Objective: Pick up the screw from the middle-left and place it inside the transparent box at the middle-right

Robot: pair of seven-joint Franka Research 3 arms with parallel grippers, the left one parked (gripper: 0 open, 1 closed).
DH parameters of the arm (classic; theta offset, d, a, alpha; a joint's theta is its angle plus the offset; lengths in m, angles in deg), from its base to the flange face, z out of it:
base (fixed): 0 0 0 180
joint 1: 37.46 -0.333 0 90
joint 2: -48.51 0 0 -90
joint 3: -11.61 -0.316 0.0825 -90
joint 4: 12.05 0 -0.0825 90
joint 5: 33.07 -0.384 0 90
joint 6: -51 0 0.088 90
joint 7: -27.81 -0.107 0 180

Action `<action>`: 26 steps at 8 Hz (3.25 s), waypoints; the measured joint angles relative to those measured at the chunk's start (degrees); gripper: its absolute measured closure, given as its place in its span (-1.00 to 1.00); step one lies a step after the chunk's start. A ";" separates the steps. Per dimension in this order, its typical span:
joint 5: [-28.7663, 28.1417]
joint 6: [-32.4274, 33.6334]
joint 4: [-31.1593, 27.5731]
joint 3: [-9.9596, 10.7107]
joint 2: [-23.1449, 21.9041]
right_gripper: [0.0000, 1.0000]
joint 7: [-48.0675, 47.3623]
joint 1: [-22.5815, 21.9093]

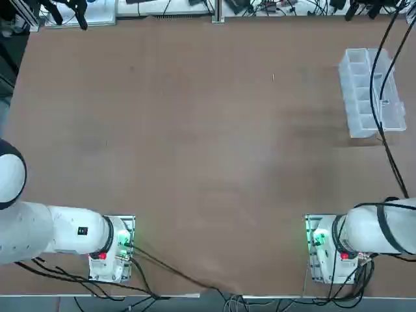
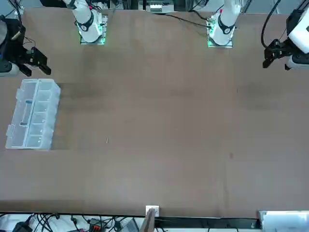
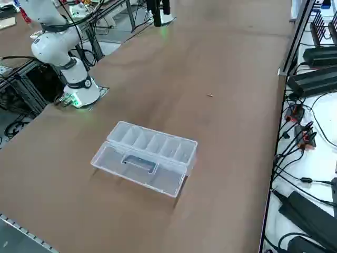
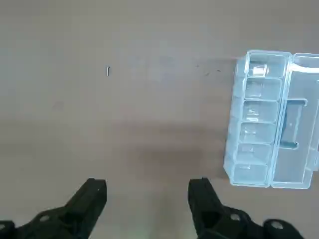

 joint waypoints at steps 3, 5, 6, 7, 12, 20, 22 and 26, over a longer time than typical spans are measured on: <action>-0.02 -0.19 0.15 -0.25 0.00 -1.00 -0.01 -0.04; -0.02 -0.31 0.23 -0.38 0.09 -1.00 -0.02 -0.09; -0.02 -0.34 0.27 -0.46 0.24 -1.00 -0.04 -0.11; -0.02 -0.39 0.29 -0.49 0.43 -1.00 -0.07 -0.13; -0.21 -9.22 -0.28 -0.80 6.38 -1.00 -1.60 -3.57; -0.16 -29.89 -3.89 -0.86 22.74 -0.97 -8.01 -9.67; -0.16 -37.44 -7.20 -0.86 25.92 -0.96 -8.16 -10.65; -0.16 -53.22 -15.26 -0.83 28.89 -0.91 -8.48 -10.75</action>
